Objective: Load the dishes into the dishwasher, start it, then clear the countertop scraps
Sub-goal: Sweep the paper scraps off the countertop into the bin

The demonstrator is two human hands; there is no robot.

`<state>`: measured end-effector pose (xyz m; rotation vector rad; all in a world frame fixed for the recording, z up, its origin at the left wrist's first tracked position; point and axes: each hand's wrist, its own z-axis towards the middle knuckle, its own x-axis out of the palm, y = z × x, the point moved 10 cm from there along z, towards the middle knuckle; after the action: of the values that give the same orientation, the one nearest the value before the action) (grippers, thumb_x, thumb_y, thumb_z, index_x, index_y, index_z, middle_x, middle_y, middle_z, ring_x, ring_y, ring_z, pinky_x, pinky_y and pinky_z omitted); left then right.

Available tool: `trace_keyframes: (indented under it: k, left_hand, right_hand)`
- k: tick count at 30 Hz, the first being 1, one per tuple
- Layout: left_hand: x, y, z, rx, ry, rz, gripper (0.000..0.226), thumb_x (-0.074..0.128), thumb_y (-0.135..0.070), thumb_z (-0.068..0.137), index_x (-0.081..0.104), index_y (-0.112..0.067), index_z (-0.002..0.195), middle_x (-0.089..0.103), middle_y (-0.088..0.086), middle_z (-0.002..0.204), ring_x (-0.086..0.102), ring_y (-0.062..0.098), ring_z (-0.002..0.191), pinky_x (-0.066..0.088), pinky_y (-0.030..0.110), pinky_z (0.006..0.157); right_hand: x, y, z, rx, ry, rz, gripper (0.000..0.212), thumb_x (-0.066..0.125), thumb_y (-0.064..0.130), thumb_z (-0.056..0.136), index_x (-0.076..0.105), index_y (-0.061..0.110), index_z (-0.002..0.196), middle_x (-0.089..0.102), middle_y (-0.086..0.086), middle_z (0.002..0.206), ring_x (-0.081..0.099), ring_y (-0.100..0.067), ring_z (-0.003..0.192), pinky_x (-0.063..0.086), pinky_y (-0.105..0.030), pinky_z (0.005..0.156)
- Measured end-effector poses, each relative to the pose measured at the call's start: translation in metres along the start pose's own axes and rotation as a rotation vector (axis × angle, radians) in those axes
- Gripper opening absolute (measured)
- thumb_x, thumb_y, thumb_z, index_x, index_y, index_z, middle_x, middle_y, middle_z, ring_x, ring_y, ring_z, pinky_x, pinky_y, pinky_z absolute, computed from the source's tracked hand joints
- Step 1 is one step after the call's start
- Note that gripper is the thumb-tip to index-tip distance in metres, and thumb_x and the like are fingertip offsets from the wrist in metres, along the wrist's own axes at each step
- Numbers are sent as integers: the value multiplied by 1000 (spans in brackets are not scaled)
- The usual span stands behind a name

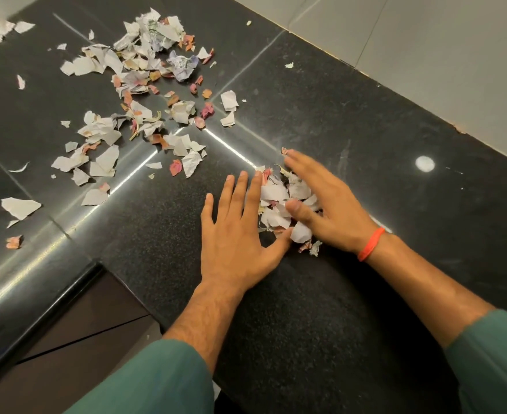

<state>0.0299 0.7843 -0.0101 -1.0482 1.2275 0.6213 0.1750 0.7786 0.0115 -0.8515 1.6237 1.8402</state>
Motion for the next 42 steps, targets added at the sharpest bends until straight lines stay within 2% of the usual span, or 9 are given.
trace_keyframes:
  k: [3, 8, 13, 17, 20, 25, 30, 35, 42]
  left_hand:
    - [-1, -1, 0, 0, 3, 4, 98, 31, -79, 88, 2, -27, 165, 6, -4, 173, -1, 15, 159, 5, 51, 128]
    - [-1, -1, 0, -7, -3, 12, 96, 31, -80, 89, 5, -26, 165, 7, -3, 173, -2, 14, 159, 5, 51, 128]
    - [-1, 1, 1, -18, -15, -16, 94, 32, -77, 90, 8, -26, 165, 9, -3, 173, -1, 14, 159, 5, 51, 127]
    - [-2, 0, -1, -10, -15, -21, 90, 33, -75, 92, 7, -28, 165, 9, -4, 173, -2, 14, 159, 5, 52, 127]
    - [-1, 0, 0, -4, 2, -40, 86, 29, -73, 94, 5, -31, 165, 8, -4, 173, -3, 14, 159, 3, 52, 127]
    - [-3, 0, -1, 9, -5, -79, 78, 24, -67, 97, 10, -31, 165, 10, -2, 172, -1, 16, 159, 5, 54, 127]
    - [-5, -2, -1, 35, -5, -104, 73, 19, -66, 99, 8, -36, 164, 13, -11, 171, 0, 18, 159, 6, 57, 126]
    - [-3, -4, -1, 56, -2, -89, 70, 20, -64, 101, 13, -33, 164, 14, -16, 170, 0, 22, 160, 4, 58, 126]
    - [-4, -4, -1, 39, -14, -98, 70, 23, -61, 102, 21, -26, 163, 21, -14, 169, 3, 21, 160, 5, 57, 126]
  right_hand:
    - [-18, -18, 19, 89, -61, -32, 88, 23, 76, 94, 28, 16, 158, 24, -2, 166, 18, -13, 153, 17, -40, 126]
    - [-1, -19, 54, 84, 132, -163, 95, 10, 80, 90, 33, 17, 156, 24, -2, 166, 12, -16, 155, 6, -49, 126]
    - [24, 13, 38, -47, 223, -39, 73, 28, 65, 97, 46, 18, 150, 38, 2, 160, 22, -7, 152, 14, -37, 126]
    - [-13, 13, 12, -8, -23, 101, 66, 38, 63, 99, 53, 17, 144, 53, 5, 147, 44, -2, 137, 34, -22, 115]
    - [-28, -1, -17, 85, -116, 85, 75, 47, 67, 93, 43, 20, 151, 47, 4, 151, 42, -6, 140, 35, -26, 116]
    - [-6, 0, -44, 80, -5, -70, 110, 68, 78, 71, 21, 30, 159, 22, 6, 166, 19, -10, 153, 20, -53, 123]
    - [13, 5, -35, 85, 51, -253, 131, 63, 93, 59, 2, 37, 160, 1, 0, 170, 5, -15, 156, 11, -54, 125]
    - [30, 16, -9, 61, 46, -277, 114, 62, 75, 69, 7, 34, 161, 4, -4, 169, 8, -20, 156, 6, -46, 127]
    - [35, 20, 10, 48, -89, -284, 84, 59, 61, 90, 29, 22, 158, 33, -1, 161, 22, -20, 152, 15, -43, 125]
